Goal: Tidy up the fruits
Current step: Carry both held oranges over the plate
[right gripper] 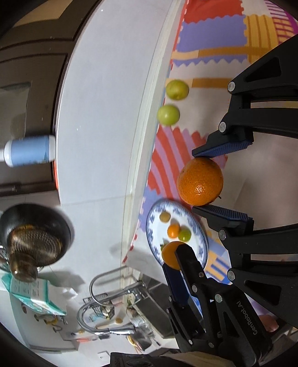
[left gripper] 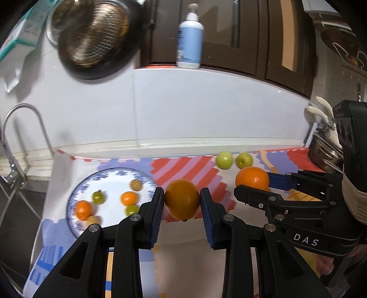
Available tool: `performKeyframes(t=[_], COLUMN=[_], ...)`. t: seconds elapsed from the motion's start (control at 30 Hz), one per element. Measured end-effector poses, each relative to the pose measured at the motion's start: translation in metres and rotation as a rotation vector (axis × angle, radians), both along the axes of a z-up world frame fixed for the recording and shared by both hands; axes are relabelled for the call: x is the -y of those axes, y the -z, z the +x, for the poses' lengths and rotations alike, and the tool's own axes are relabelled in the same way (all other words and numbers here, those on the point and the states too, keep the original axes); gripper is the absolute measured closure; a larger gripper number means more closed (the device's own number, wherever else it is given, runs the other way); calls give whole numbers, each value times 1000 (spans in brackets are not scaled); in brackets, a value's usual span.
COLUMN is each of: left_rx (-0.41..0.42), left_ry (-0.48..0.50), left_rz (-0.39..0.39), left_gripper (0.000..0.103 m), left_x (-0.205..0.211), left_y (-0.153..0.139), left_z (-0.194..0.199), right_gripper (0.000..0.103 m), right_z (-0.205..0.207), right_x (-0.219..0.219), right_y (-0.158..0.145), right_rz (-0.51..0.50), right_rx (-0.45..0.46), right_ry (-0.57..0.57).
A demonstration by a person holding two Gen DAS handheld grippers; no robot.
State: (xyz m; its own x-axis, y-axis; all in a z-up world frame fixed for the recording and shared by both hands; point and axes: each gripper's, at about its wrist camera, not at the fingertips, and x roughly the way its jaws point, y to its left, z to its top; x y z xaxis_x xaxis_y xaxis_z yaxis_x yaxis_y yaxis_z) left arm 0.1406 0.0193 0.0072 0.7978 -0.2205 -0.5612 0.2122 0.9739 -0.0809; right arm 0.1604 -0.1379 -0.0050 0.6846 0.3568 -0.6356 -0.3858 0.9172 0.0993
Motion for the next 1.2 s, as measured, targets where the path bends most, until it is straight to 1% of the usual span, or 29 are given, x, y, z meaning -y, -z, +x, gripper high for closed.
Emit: performKeyframes(t=[0.3, 0.6, 0.87, 1.2], left_rx=[-20, -58, -105, -166], left_ry=[-74, -129, -142, -135], left_rz=[10, 12, 22, 27], left_gripper=[71, 71, 71, 71], left_x=[-47, -80, -93, -96], left_y=[6, 22, 45, 75], left_z=[-1, 16, 40, 76], right_gripper=[61, 61, 61, 61], right_z=[10, 36, 68, 103], right_x=[-51, -92, -115, -129], right_y=[4, 17, 40, 72], right_rz=[0, -35, -71, -96], right_rx=[-16, -50, -101, -169], right_ry=[-65, -126, -170, -199])
